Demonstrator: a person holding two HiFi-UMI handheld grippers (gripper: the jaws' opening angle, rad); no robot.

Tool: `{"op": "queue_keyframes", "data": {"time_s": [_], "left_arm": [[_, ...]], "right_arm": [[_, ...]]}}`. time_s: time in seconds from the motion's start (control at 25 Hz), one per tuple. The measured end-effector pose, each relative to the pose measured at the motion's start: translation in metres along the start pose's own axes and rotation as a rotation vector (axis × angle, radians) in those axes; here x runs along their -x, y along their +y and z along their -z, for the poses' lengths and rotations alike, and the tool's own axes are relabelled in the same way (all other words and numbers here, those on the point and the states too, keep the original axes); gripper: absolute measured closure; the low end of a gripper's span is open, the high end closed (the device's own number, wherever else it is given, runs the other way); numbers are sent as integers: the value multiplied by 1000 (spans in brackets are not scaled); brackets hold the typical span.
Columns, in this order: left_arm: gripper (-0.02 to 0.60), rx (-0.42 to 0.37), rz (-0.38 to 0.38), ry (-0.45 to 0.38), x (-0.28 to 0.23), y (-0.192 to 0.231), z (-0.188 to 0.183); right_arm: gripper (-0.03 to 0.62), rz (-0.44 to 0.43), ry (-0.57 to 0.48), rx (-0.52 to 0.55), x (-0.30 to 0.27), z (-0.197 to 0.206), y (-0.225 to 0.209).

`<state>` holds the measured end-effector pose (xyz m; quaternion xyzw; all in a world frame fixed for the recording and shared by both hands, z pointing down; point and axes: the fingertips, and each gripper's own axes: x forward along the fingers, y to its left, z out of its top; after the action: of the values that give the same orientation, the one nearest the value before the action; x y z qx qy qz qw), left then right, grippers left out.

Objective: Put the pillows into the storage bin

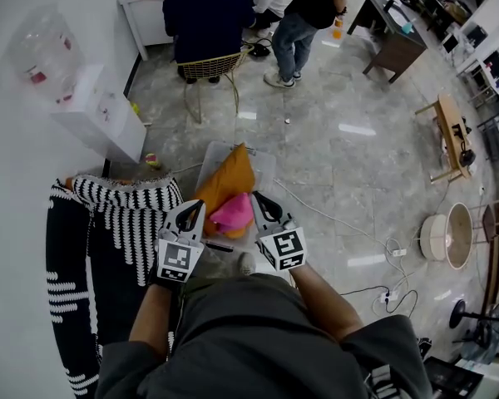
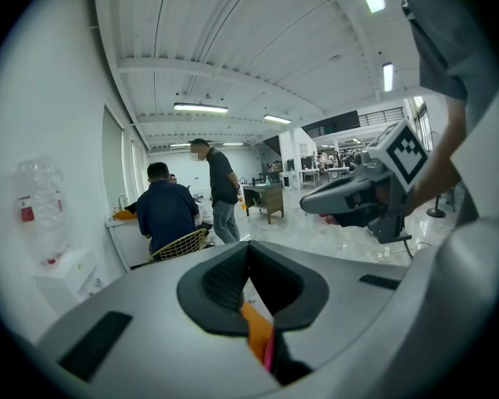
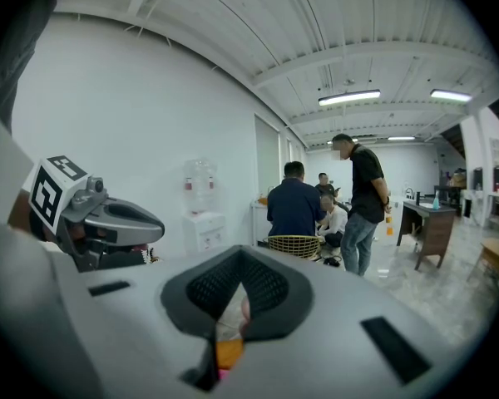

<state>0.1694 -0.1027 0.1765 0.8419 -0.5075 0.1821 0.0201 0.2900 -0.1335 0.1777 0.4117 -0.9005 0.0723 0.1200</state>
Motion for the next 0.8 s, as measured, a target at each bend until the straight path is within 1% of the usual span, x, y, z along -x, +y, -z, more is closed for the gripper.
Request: {"op": "queue_keyframes", "data": {"time_s": [0.8], "left_arm": [[578,-6,14,-3,-5,-7,-6]], "right_arm": [[597,14,-26,-3,6,-5,-7]]}}
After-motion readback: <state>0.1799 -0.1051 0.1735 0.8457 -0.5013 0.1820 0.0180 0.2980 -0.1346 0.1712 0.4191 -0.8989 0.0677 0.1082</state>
